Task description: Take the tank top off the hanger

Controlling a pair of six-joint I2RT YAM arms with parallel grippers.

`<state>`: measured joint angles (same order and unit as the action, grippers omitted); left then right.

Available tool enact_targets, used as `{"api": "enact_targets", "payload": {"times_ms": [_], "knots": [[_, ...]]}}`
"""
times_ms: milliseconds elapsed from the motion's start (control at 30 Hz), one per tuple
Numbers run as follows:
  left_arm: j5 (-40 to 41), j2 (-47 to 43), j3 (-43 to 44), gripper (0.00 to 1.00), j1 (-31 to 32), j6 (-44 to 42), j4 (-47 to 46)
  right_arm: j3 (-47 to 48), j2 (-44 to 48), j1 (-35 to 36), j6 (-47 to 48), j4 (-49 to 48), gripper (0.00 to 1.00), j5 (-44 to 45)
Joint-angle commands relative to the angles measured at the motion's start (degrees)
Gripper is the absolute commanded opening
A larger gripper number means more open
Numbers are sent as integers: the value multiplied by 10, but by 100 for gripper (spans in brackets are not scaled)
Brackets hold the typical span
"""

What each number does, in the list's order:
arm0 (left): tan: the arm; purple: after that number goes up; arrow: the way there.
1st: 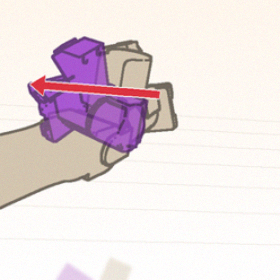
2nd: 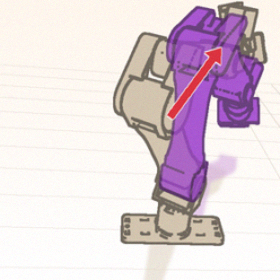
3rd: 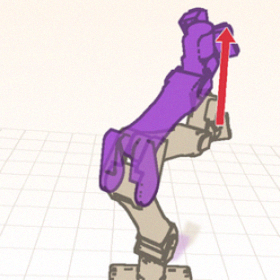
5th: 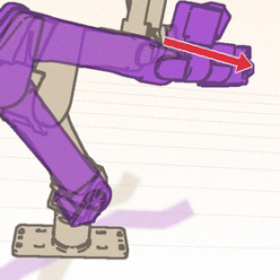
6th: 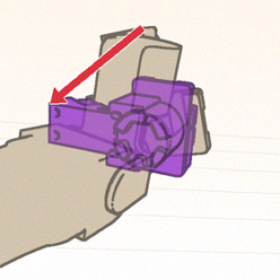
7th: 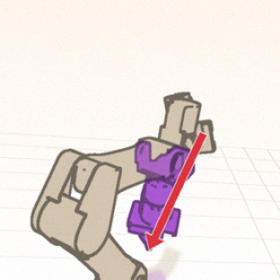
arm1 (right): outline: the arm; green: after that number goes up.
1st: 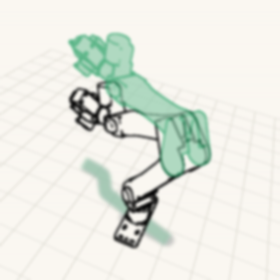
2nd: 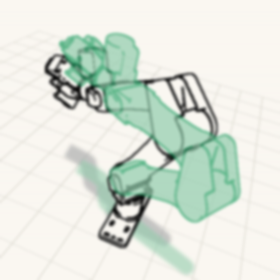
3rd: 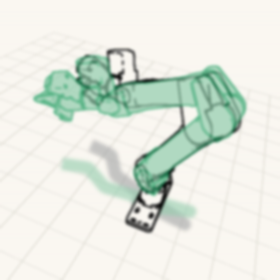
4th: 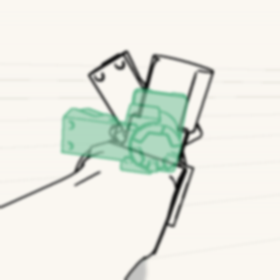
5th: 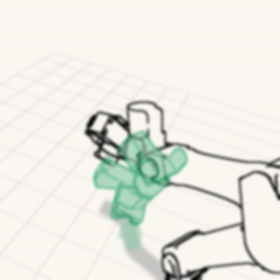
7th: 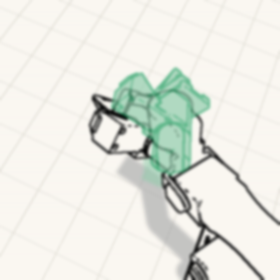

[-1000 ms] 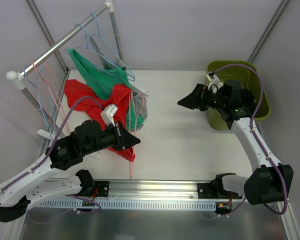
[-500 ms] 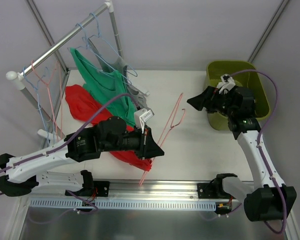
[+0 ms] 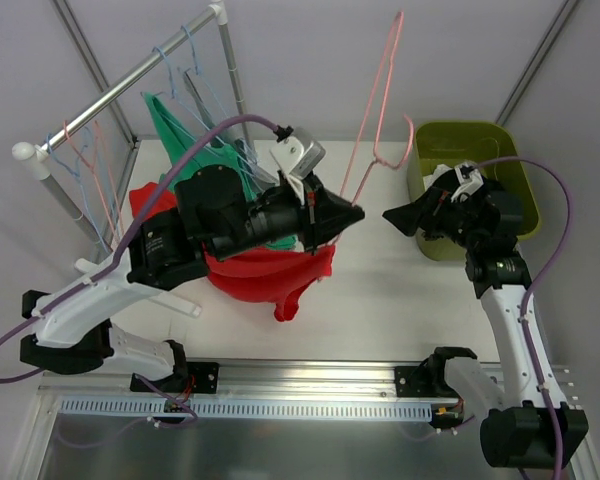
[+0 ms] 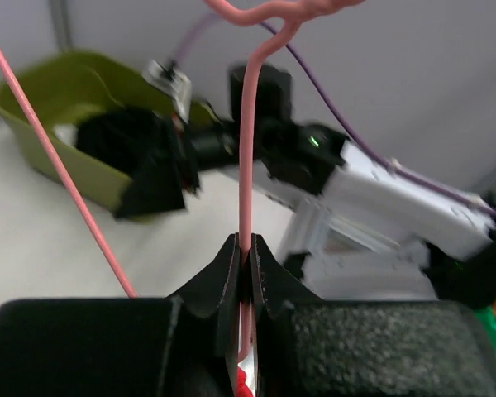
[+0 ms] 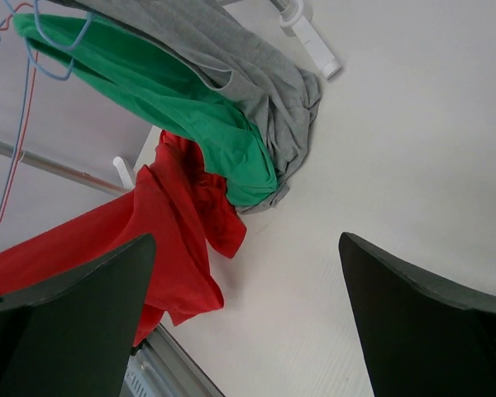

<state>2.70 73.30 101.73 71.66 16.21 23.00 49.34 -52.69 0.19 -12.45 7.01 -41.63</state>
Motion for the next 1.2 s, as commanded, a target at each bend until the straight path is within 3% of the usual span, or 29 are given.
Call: {"api": "enact_targets", "payload": {"times_ms": [0, 133, 267, 367, 500, 567, 633, 700, 800, 933, 1033, 1167], "knots": [[131, 62, 80, 0, -4, -183, -66, 4, 50, -17, 13, -8, 99, -9], [181, 137, 130, 0, -9, -320, -141, 13, 84, -26, 29, 35, 99, 27], [284, 149, 143, 0, -17, -283, -155, 21, 79, -22, 23, 28, 100, -139], [312, 101, 47, 0, -17, -240, -212, -6, 81, 27, 15, -30, 99, -180], [454, 25, -78, 0, -2, -110, -209, 3, 78, 97, 44, -7, 100, -138], [499, -53, -195, 0, 16, -3, -203, 9, 65, 104, 51, 0, 100, -120], [518, -135, -309, 0, 29, 128, -191, 11, 57, 105, 53, 9, 100, -80], [525, -181, -387, 0, 29, 203, -162, 14, 40, 106, 48, 9, 100, -57], [563, -217, -407, 0, 24, 261, -114, 25, 17, 118, 45, 7, 100, -50], [509, -232, -407, 0, -31, 357, -68, 37, -1, 138, 45, 7, 99, -38], [354, -234, -411, 0, -183, 402, -64, 44, -9, 146, 46, 7, 100, -34], [347, -211, -358, 0, -252, 371, -62, 50, -15, 151, 48, 7, 99, -41]]}}
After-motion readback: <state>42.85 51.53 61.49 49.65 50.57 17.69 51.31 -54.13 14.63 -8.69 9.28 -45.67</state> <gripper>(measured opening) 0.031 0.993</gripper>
